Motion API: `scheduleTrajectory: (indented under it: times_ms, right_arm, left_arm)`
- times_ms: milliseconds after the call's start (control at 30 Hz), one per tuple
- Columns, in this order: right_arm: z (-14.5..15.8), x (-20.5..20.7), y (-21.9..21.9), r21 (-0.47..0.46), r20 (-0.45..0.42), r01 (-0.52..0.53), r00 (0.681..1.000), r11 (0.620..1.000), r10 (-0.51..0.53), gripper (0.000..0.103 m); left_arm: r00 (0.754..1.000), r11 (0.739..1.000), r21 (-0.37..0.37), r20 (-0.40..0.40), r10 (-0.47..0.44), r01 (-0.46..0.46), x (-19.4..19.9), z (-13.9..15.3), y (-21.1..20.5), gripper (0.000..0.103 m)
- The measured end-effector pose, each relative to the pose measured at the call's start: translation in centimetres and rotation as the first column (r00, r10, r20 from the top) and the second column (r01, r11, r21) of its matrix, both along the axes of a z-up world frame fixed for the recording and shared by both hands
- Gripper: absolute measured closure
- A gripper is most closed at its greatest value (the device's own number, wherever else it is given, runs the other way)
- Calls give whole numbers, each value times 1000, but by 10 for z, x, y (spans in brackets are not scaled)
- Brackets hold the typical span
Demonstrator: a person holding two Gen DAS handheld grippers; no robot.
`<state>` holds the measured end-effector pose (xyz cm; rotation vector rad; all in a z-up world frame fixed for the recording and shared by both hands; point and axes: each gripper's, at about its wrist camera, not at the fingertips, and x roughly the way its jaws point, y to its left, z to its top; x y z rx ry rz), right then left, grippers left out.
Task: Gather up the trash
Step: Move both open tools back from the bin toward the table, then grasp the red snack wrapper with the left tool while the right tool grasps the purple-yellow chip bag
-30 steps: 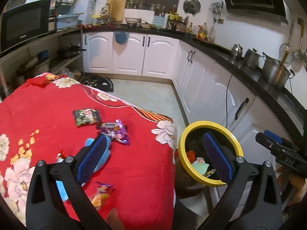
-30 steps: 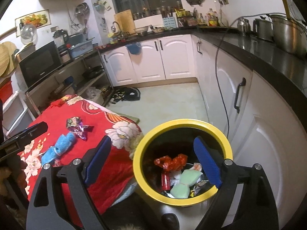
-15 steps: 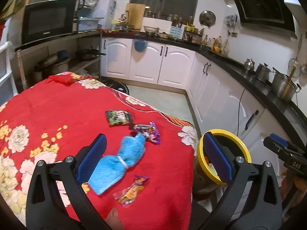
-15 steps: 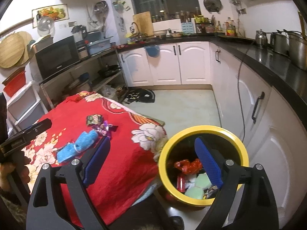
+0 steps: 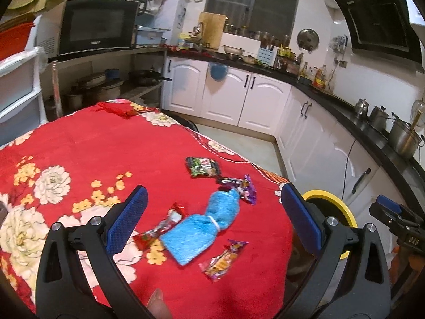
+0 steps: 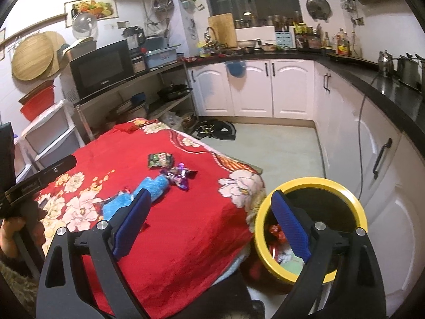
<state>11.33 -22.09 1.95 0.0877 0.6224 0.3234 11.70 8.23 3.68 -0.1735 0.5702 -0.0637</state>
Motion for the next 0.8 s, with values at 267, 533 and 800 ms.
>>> scheduleTrajectory:
  times_ms: [267, 533, 800]
  right_arm:
    - [-2, 2, 30, -1, -17, -73, 997, 997, 73, 14]
    - [-9, 8, 59, -12, -41, -141, 989, 990, 140, 14]
    - [-22, 17, 90, -21, -75, -199, 978, 980, 197, 14]
  left_arm:
    - [999, 999, -10, 0, 46, -46, -5, -1, 24, 11]
    - [996, 996, -21, -30, 83, -84, -5, -14, 47, 11]
    - [990, 992, -4, -74, 122, -122, -3, -36, 71, 11]
